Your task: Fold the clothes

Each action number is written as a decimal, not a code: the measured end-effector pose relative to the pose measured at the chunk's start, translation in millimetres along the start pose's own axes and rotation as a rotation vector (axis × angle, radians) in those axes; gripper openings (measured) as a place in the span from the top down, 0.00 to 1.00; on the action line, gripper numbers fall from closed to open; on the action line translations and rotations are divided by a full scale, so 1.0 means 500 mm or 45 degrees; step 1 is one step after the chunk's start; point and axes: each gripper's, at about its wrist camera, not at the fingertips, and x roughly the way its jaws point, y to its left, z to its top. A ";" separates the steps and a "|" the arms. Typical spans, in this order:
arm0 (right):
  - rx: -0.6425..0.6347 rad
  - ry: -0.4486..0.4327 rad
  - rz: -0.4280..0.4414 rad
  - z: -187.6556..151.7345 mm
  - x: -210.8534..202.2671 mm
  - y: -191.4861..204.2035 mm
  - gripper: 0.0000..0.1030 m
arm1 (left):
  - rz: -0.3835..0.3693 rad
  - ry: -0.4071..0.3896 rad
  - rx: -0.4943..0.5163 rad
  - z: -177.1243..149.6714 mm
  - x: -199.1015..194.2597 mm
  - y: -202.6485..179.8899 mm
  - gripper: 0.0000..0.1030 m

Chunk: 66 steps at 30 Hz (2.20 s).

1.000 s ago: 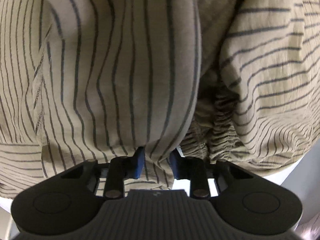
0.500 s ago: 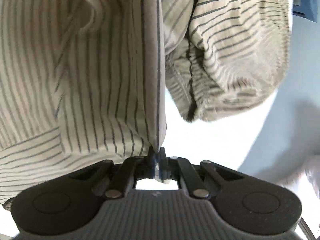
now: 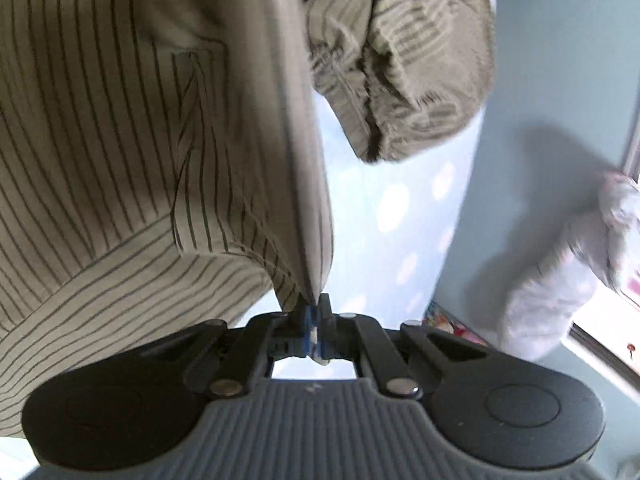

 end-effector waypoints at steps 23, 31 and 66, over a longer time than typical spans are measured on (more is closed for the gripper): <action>0.434 0.119 0.019 -0.134 -0.002 0.318 0.98 | -0.344 0.322 0.135 0.003 0.200 -0.159 1.00; 0.580 0.101 -0.022 -0.103 0.047 0.345 0.97 | -0.165 0.383 0.175 0.011 0.233 -0.162 1.00; 2.230 0.122 0.168 0.081 -0.626 0.422 0.56 | 0.123 0.192 0.432 -0.136 0.124 -0.226 0.86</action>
